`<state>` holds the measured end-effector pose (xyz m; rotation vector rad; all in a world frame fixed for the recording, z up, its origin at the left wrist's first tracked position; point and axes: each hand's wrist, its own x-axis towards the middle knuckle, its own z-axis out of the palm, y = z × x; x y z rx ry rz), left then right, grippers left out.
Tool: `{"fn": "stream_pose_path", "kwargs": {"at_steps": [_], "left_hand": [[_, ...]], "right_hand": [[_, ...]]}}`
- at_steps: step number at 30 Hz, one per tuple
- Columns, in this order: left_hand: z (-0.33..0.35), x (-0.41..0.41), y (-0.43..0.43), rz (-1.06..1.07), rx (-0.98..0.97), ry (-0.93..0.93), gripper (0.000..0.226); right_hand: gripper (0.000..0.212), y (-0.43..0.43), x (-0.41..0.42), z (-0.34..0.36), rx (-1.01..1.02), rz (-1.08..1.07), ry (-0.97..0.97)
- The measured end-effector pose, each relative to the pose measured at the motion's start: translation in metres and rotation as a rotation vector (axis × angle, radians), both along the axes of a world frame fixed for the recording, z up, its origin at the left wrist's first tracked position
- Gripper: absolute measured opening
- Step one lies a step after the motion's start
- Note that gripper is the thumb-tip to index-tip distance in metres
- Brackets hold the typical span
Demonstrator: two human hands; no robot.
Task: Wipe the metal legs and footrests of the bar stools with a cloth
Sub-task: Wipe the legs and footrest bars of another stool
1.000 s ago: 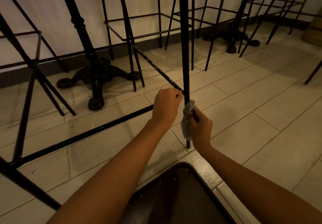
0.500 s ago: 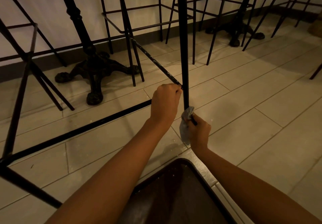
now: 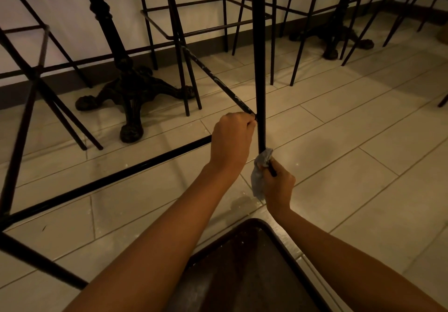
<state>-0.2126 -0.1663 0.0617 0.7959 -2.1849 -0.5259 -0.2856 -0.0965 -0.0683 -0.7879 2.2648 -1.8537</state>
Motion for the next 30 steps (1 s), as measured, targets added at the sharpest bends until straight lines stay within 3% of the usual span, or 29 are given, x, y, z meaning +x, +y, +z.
{"fn": "stream_pose_path", "kwargs": {"at_steps": [10, 15, 24, 30], "left_hand": [[0.0, 0.001, 0.0, -0.01, -0.005, -0.006, 0.022], [-0.002, 0.0, 0.0, -0.007, -0.023, 0.006, 0.021], [-0.003, -0.002, 0.0, -0.003, -0.022, 0.027, 0.02], [-0.005, -0.002, -0.001, -0.003, -0.032, 0.029, 0.02]], "right_hand": [[0.017, 0.007, -0.003, -0.02, 0.079, 0.073, -0.107], [0.027, 0.002, 0.001, -0.016, -0.064, 0.029, -0.057], [0.016, 0.005, -0.002, -0.036, -0.016, 0.048, -0.158], [0.014, 0.008, -0.013, -0.052, 0.107, 0.102, -0.119]]}}
